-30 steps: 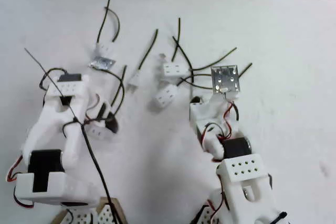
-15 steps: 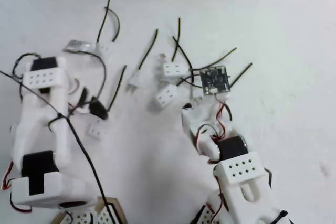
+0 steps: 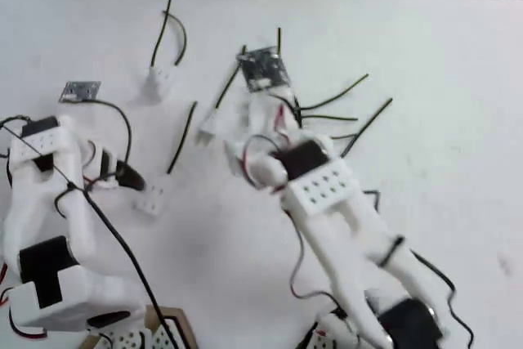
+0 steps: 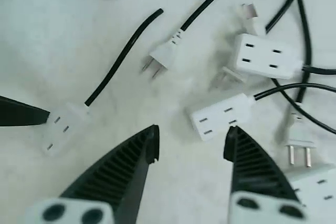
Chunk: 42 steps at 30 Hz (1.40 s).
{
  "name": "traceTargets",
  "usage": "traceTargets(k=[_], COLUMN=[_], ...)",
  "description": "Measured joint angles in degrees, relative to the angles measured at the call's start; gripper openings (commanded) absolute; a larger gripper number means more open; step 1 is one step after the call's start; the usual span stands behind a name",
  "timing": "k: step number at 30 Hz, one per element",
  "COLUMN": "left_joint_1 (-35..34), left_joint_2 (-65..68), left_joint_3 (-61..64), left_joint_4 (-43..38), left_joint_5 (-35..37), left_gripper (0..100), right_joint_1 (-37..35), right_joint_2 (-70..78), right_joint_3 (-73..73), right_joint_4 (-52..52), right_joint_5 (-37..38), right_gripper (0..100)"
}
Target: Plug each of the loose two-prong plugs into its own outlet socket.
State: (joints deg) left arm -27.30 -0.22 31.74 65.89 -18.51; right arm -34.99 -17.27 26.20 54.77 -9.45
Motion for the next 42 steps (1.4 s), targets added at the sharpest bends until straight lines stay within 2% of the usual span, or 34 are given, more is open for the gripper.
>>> traceTargets(k=[6,11,20,25,33,42], left_joint_1=[-1.6,-2.9,-2.9,-2.9,-3.3,-3.3], left_joint_2=[-0.1,-0.1,-0.1,-0.1,-0.1,-0.1], left_joint_3=[2.3,2.4,2.6,2.7,2.8,2.8], left_joint_4=[-3.5,-3.6,-3.8,-3.9,-4.0,-4.0], left_joint_5=[1.0,1.0,1.0,1.0,1.0,1.0], left_gripper=[35,35,35,35,35,35], right_joint_1=[-3.9,-3.8,-3.9,-3.7,-3.4,0.4], right_joint_2=[20.6,36.0,52.5,57.0,57.3,61.0], right_joint_3=[-14.0,-25.8,-41.3,-47.6,-49.2,-49.7], right_joint_4=[0.0,0.0,0.0,0.0,0.0,-4.6], right_joint_5=[-7.7,-9.7,-17.1,-20.4,-20.5,-20.7], right_gripper=[21.1,21.0,20.8,20.8,20.4,3.6])
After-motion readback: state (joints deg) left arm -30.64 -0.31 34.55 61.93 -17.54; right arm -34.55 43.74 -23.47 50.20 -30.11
